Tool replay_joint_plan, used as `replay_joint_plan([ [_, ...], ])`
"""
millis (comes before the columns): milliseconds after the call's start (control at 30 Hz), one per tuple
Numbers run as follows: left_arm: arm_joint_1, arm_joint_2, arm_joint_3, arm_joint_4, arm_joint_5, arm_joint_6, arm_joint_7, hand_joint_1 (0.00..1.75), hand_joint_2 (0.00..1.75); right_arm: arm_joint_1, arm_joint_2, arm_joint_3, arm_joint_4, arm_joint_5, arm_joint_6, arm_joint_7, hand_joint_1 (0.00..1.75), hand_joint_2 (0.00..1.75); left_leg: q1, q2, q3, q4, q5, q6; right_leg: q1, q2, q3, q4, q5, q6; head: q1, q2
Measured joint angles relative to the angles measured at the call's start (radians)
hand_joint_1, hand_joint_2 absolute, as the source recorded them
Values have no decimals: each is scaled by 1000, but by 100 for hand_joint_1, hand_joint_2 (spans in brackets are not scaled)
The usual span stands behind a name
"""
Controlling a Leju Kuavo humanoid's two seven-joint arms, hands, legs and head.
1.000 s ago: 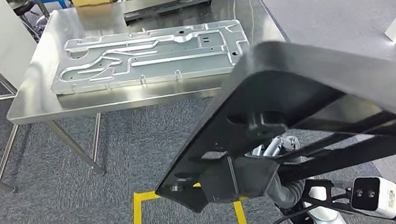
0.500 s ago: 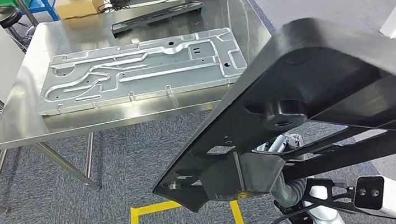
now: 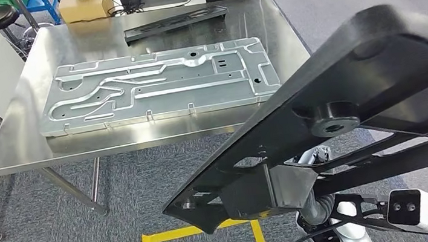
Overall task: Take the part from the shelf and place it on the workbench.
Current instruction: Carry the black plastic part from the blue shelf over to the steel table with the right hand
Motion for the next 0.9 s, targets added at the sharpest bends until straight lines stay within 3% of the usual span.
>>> replay_joint_plan([
  [33, 0, -1, 2, 0, 0, 0, 0, 0, 0, 1, 1, -3, -1, 1, 4, 0, 169, 175, -1, 4, 7, -5, -8, -5, 6, -6, 8, -34, 29, -9, 0, 0],
  [67, 0, -2, 4, 0, 0, 0, 0, 0, 0, 3, 2, -6, -2, 2, 7, 0, 169, 175, -3, 7, 14, -5, -9, -12, 8, -6, 12, -50, 40, -15, 1, 0],
  [167, -1, -1, 5, 0, 0, 1, 1, 0, 0, 6, 12, -10, -8, 12, 12, 0, 169, 175, -3, 7, 18, 27, -3, -30, 0, 15, 44, -73, 33, -29, 1, 0],
  [233, -3, -2, 6, 0, 0, 1, 2, 0, 0, 7, 20, -11, -10, 19, 16, 0, 169, 175, 1, -7, -28, 118, -27, -37, -4, 21, 69, -81, 22, -39, 1, 0],
  [300, -2, -1, 8, 0, 0, 2, 3, 0, 0, 9, 26, -11, -11, 22, 19, 0, 169, 175, 4, -16, -107, 235, -85, -45, -5, 29, 85, -82, 7, -44, 1, 0],
  [333, -1, 0, 10, 0, 0, 2, 3, 0, 0, 10, 27, -11, -11, 23, 18, 0, 169, 175, 5, -17, -139, 269, -109, -48, -4, 34, 93, -81, -1, -43, 1, 0],
  [367, 1, 0, 11, 0, 0, 2, 3, 0, 0, 11, 27, -11, -11, 23, 16, 0, 169, 175, 6, -17, -157, 271, -115, -50, -4, 38, 103, -81, -10, -42, 1, 0],
  [400, 2, 0, 11, 0, 0, 2, 3, 0, 0, 12, 27, -11, -11, 23, 14, 0, 169, 175, 6, -17, -159, 240, -96, -50, -4, 41, 115, -80, -19, -40, 1, 0],
  [467, 3, 1, 12, 0, -1, 0, 1, 0, 0, 13, 27, -11, -12, 23, 9, 0, 169, 175, 5, -17, -137, 112, 7, -44, -3, 44, 141, -79, -40, -35, 1, 0],
  [533, 3, 3, 14, -1, -2, -3, -1, 0, 0, 16, 27, -12, -16, 24, 6, 1, 169, 175, 0, -18, -118, 19, 81, -33, -1, 47, 155, -76, -58, -26, 1, 0],
  [600, 3, 5, 16, -1, -4, -7, -2, 0, 0, 20, 28, -12, -23, 26, 0, 1, 169, 175, -4, -19, -113, 1, 88, -22, 0, 49, 158, -70, -64, -14, 1, 0],
  [700, 1, 5, 20, -1, -9, -11, -4, 0, 0, 19, 27, -12, -38, 28, -21, 0, 169, 175, 2, -20, -89, -12, 87, -5, -2, 44, 131, -8, -67, 1, 1, 0],
  [833, 0, 5, 27, -1, -12, -11, -3, 0, 0, 22, 22, -13, -49, 50, -67, 1, 169, 175, 4, -20, -59, -16, 63, 2, -17, 36, -14, 199, -149, 24, 1, 0],
  [867, 1, 4, 28, -1, -14, -11, -3, 0, 0, 21, 20, -13, -50, 65, -86, 3, 169, 175, 5, -20, -51, -16, 56, 1, -20, 35, -37, 211, -154, 27, 1, 0],
  [900, 1, 4, 29, -1, -18, -11, -3, 0, 0, 15, 19, -13, -48, 85, -112, 5, 169, 175, 5, -20, -41, -16, 49, -1, -23, 34, -44, 191, -137, 29, 1, 0],
])
